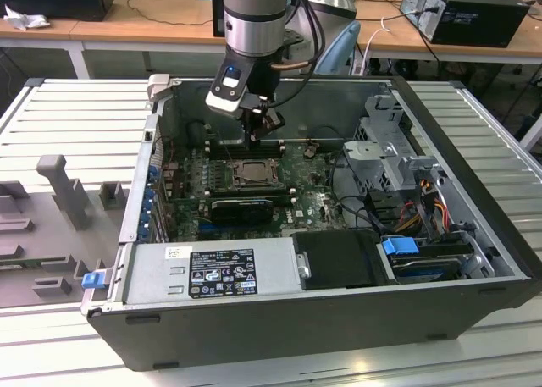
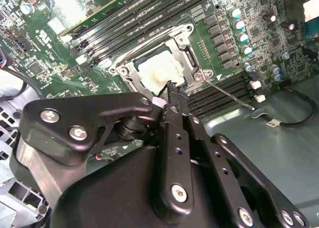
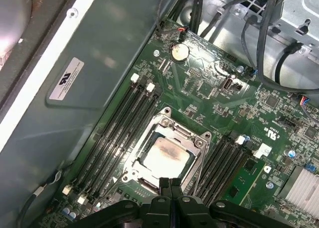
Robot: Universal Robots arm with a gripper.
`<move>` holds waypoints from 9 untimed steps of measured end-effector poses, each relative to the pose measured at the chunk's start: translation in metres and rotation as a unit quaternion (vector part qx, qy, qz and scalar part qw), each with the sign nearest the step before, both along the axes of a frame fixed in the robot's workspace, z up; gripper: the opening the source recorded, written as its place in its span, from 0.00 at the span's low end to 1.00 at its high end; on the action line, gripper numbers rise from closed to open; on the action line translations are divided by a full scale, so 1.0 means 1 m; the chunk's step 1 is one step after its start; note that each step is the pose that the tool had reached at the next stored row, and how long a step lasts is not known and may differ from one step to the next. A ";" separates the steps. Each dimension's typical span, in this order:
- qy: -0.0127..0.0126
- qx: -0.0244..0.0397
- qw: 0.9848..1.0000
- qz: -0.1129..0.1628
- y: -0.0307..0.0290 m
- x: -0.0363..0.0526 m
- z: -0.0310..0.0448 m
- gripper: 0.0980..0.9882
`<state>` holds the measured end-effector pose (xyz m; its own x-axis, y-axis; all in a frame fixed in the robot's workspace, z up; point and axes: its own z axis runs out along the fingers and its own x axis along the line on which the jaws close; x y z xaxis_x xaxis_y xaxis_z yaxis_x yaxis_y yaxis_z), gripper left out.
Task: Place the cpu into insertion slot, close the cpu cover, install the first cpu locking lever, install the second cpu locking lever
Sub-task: 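Install the first cpu locking lever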
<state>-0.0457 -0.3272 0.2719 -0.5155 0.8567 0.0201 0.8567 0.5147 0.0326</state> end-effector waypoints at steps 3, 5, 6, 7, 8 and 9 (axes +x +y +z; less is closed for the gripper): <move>0.000 0.000 1.000 0.005 0.0000 0.0000 0.0000 0.01; 0.000 0.000 1.000 0.008 0.0000 0.0000 0.0000 0.01; 0.000 0.000 1.000 0.009 0.0000 0.0000 0.0000 0.01; 0.000 0.000 1.000 0.011 0.0000 0.0000 0.0000 0.01; 0.000 0.000 1.000 0.012 0.0000 0.0000 0.0000 0.01; 0.000 0.000 1.000 0.013 0.0000 0.0000 0.0000 0.01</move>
